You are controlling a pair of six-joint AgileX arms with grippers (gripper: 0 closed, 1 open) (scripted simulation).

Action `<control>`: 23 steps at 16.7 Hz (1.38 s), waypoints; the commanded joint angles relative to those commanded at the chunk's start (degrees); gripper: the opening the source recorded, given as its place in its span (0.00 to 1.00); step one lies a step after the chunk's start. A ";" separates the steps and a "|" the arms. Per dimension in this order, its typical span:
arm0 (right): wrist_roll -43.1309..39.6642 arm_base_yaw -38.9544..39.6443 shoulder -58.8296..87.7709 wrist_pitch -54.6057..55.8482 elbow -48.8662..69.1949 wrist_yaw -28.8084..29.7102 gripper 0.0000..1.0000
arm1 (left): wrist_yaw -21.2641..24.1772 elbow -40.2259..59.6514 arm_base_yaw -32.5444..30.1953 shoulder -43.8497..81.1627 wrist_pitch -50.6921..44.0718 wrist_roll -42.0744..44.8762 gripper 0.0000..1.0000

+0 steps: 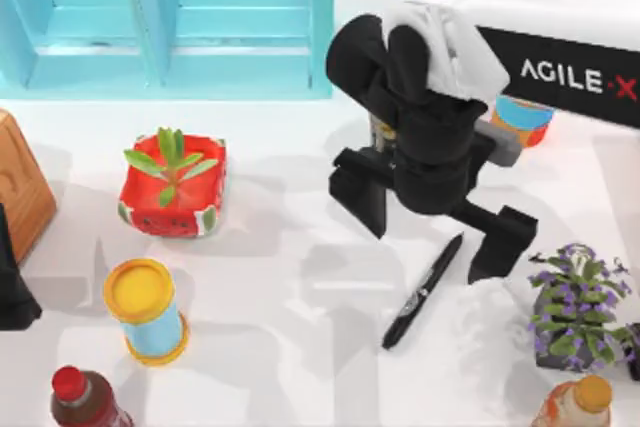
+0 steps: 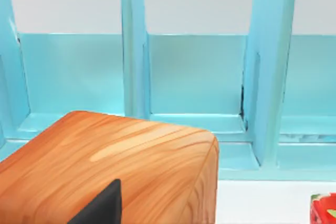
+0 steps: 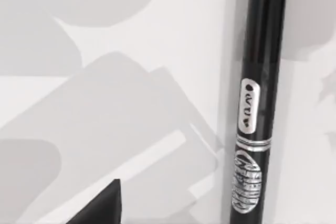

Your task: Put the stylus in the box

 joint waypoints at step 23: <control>-1.69 -1.79 5.08 16.72 -11.51 0.25 0.32 | 0.00 0.00 0.00 0.00 0.00 0.00 1.00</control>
